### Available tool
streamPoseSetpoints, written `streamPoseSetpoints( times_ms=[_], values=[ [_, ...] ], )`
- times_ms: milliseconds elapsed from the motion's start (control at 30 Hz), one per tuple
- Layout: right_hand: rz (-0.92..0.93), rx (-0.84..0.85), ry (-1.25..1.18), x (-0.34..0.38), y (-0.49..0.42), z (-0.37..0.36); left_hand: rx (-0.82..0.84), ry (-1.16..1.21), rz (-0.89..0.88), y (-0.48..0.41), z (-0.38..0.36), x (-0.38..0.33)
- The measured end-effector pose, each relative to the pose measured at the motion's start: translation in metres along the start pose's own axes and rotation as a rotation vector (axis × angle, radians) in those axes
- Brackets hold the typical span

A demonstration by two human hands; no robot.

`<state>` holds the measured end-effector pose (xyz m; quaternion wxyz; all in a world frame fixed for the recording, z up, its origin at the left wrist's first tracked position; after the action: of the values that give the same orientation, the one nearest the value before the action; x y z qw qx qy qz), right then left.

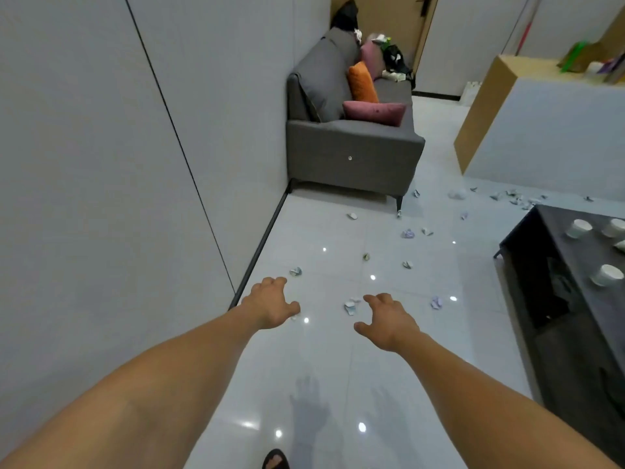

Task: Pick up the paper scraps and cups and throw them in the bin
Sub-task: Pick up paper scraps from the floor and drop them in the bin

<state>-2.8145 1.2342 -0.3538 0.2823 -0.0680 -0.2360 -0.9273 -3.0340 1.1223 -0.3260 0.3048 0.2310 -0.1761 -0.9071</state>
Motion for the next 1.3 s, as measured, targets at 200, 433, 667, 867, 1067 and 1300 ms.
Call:
streamPoseSetpoints(
  times_ms=[200,433,667,867,1067,1300],
  values=[
    [-0.107,0.028,-0.027,-0.054,-0.053,0.021,0.086,-0.032,-0.081,-0.077,0.005,-0.064],
    [-0.075,0.069,-0.018,-0.111,-0.154,0.053,0.148,-0.002,-0.058,-0.165,-0.001,-0.131],
    [-0.020,0.112,0.033,-0.151,-0.245,0.090,0.185,0.058,0.033,-0.242,-0.003,-0.163],
    [-0.011,0.213,0.028,-0.166,-0.313,0.082,0.250,0.118,0.065,-0.314,-0.020,-0.172],
    [-0.050,0.347,0.003,-0.184,-0.402,0.034,0.364,0.138,0.116,-0.412,-0.059,-0.161],
    [-0.112,0.457,-0.028,-0.240,-0.534,-0.091,0.425,0.233,0.238,-0.527,-0.181,-0.122]
  ],
)
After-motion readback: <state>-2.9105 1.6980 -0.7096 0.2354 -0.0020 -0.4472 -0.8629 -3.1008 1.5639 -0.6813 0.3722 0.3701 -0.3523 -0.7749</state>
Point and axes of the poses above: each hand's wrist, its own y-axis away from the middle knuckle, its own z-axis out of the back of the hand, x = y × z, the point moved 8 cm from there along -y, towards the middle knuckle, and after that the axes turned 3 degrees about z, right-handed, at the moved point
